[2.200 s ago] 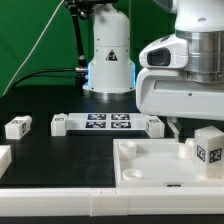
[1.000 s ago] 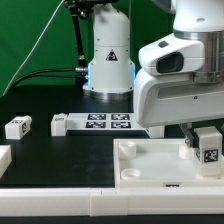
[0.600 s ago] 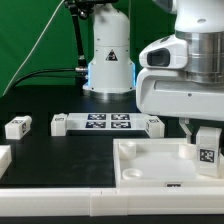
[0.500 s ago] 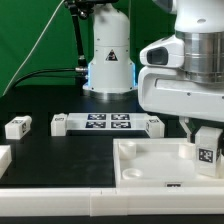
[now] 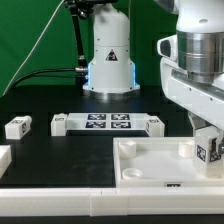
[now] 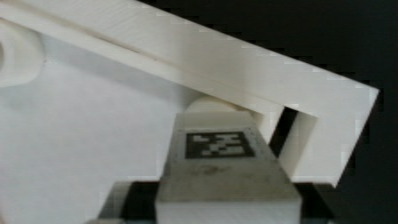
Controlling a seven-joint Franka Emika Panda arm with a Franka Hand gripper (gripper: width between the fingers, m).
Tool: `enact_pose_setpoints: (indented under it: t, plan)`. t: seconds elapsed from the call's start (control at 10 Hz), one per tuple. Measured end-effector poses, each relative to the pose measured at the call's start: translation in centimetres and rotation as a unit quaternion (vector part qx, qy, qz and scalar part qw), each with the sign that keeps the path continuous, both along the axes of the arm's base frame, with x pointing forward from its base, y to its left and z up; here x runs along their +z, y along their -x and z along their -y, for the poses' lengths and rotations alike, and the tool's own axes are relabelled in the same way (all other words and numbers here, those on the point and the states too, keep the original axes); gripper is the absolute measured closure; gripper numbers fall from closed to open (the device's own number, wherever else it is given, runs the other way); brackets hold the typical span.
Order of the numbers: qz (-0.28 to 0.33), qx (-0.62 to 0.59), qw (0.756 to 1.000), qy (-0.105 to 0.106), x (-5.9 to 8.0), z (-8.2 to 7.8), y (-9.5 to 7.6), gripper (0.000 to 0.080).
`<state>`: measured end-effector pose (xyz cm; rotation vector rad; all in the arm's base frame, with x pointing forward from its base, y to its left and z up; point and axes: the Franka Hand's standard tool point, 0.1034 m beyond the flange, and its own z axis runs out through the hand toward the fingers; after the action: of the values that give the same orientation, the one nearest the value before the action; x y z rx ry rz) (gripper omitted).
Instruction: Assemble one leg
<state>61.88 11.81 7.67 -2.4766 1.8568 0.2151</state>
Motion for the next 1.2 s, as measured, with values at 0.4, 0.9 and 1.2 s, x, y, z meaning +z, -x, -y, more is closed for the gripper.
enact_pose_setpoints:
  t: [0.4, 0.9, 1.2]
  plan:
    - [0.015, 0.015, 1.0, 0.0, -0.1, -0.5, -0.2, 0.0299]
    - [0.055, 0.311, 0.949, -0.016, -0.5, -1.7, 0.2, 0.0152]
    - [0.07, 0.482, 0.873, -0.023, -0.4, -1.3, 0.0, 0.0151]
